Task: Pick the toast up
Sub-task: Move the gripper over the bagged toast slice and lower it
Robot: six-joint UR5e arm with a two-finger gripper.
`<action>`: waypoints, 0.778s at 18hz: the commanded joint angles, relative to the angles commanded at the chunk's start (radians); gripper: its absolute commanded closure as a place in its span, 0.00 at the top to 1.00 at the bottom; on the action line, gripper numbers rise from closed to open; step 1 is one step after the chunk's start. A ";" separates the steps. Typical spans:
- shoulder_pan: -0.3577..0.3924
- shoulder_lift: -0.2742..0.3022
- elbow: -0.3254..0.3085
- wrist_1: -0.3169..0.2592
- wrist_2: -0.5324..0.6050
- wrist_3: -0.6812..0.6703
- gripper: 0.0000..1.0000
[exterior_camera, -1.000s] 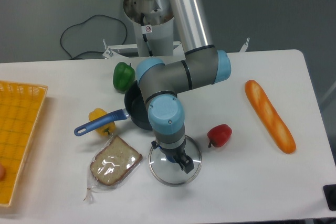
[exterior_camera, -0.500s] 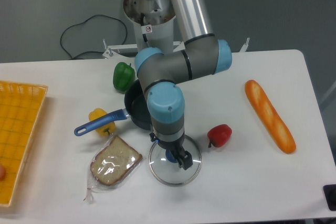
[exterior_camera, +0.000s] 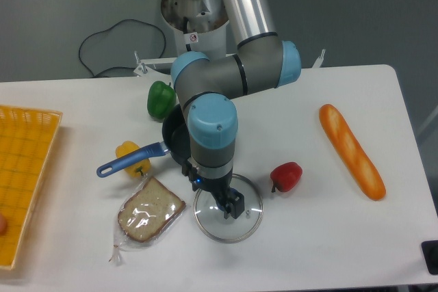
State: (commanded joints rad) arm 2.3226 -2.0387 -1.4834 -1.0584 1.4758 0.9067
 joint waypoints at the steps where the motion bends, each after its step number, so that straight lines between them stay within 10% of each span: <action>1: -0.014 0.000 0.000 0.002 -0.012 -0.015 1.00; 14: -0.117 -0.074 0.044 0.011 -0.028 -0.393 1.00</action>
State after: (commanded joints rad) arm 2.2059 -2.1122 -1.4389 -1.0477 1.4481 0.5140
